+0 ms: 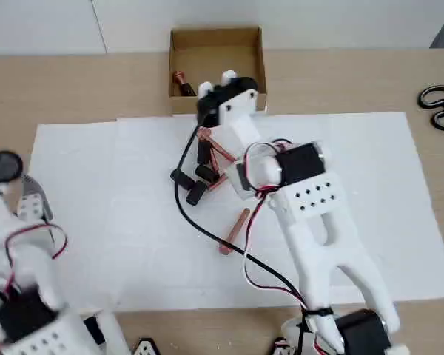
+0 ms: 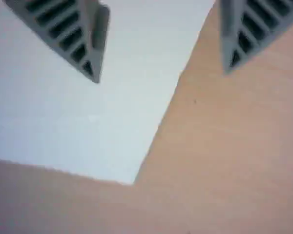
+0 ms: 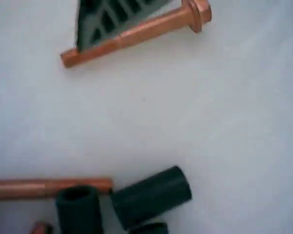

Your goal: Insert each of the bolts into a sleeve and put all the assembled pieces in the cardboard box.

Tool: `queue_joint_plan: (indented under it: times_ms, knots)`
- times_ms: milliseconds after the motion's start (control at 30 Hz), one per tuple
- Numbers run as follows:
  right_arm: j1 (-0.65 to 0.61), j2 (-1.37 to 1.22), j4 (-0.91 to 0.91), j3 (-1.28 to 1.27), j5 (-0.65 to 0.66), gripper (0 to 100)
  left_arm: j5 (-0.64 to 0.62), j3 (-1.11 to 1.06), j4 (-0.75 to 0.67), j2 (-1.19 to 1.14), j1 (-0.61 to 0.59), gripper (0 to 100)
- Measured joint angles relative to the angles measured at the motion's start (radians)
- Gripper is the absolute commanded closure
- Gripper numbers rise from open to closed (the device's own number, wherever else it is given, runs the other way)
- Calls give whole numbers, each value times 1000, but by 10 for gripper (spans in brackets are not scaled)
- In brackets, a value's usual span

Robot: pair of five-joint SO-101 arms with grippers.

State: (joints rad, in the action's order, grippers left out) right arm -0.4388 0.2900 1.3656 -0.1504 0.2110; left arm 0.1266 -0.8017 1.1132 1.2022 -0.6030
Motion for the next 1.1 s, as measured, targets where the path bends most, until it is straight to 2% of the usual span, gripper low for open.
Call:
queue_joint_plan:
  times_ms: [167,333,667,1100]
  knots:
    - [-44,-147,-112,32,-44,753,0,219,215,-321,103,842]
    - [-52,-377,-127,232,-75,753,2,265,242,-479,218,842]
    - [-135,-775,-43,635,-81,753,2,267,242,-457,247,842]
    - [-239,-876,-48,678,-81,754,2,267,304,-413,247,842]
